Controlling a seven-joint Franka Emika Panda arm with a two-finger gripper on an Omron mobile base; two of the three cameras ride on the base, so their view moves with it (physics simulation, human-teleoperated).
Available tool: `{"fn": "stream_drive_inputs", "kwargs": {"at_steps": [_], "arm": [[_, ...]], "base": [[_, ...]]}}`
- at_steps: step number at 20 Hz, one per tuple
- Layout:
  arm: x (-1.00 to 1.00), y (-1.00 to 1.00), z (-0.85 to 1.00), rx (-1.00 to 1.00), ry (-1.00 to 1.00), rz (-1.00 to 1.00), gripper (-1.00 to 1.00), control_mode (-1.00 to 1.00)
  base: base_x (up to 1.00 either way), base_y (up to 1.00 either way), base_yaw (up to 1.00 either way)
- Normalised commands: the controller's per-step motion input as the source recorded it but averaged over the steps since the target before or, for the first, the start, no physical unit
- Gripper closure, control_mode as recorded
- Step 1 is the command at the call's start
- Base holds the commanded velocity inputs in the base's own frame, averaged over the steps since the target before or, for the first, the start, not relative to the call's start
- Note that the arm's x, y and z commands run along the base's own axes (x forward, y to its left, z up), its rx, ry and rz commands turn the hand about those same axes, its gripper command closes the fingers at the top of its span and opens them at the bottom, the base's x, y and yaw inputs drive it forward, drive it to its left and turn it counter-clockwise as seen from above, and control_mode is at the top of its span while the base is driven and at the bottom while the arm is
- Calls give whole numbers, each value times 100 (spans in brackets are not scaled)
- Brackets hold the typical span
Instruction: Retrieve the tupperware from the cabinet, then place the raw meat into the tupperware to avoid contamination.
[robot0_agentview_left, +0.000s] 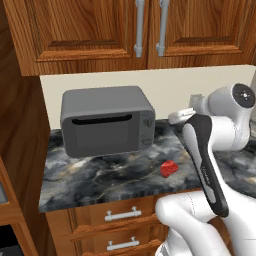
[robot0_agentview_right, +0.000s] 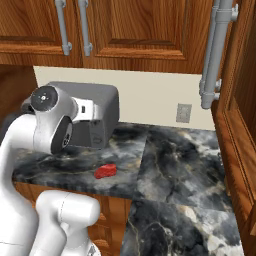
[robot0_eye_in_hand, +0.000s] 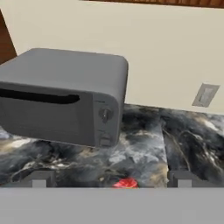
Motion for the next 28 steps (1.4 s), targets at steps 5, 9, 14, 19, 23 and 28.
{"fn": "stream_drive_inputs", "kwargs": {"at_steps": [5,9,14,19,23,28], "arm": [[-38,0,43,4,-29,0,-100,-100],[-33,0,59,5,-29,0,-100,-100],[-25,0,65,6,-25,0,-100,-100],[-19,0,54,7,-19,0,-100,-100],[-3,0,49,5,-13,0,-100,-100],[2,8,41,0,-4,0,-100,-100]], "base": [[0,0,0],[0,0,0],[0,0,0],[0,0,0],[0,0,0],[0,0,0]]}}
